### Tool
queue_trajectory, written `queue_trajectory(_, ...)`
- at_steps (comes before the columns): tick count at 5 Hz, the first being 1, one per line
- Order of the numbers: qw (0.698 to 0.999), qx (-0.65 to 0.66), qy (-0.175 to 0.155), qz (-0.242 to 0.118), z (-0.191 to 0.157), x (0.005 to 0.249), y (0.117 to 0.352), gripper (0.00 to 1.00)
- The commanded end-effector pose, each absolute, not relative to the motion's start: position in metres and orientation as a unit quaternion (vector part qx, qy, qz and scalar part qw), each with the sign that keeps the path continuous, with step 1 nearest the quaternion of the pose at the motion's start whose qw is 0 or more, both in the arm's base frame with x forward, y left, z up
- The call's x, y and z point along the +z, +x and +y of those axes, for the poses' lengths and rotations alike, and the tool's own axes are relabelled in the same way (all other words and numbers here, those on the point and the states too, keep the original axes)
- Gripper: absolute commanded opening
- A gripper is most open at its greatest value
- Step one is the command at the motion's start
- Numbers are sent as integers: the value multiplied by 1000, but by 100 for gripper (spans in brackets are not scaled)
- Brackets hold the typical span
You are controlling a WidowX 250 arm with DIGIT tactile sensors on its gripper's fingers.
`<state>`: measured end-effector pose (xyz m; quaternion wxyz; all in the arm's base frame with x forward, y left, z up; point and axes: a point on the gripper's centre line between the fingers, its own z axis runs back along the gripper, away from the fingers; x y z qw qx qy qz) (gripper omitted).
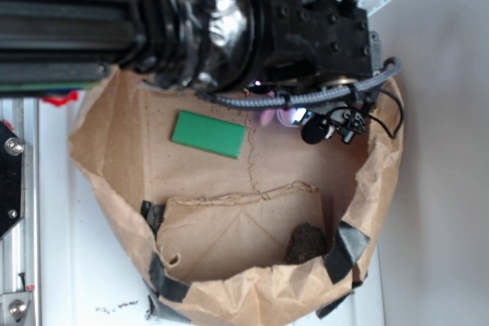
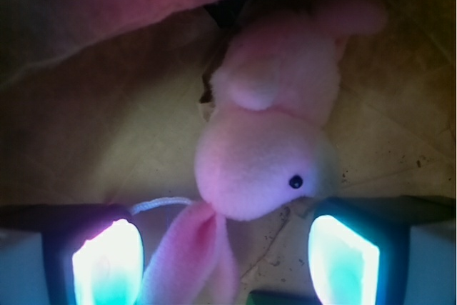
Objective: Grab the pink bunny.
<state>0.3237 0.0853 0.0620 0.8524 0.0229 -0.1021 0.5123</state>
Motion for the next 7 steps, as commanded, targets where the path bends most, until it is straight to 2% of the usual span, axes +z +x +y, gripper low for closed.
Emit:
queue_trajectory(1, 843, 521, 17, -128, 102, 83, 327, 100)
queue_trajectory(2, 852, 510, -13, -122, 120, 79, 323, 100)
queue_trajectory(4, 847, 509, 4, -151, 139, 48, 329, 100)
queue_trajectory(5, 849, 506, 0, -154, 140, 48, 331, 100)
queue_trajectory(6, 845, 512, -7, -156, 141, 48, 329, 0)
queue_trajectory(7, 846, 506, -8, -167, 140, 50, 325, 0)
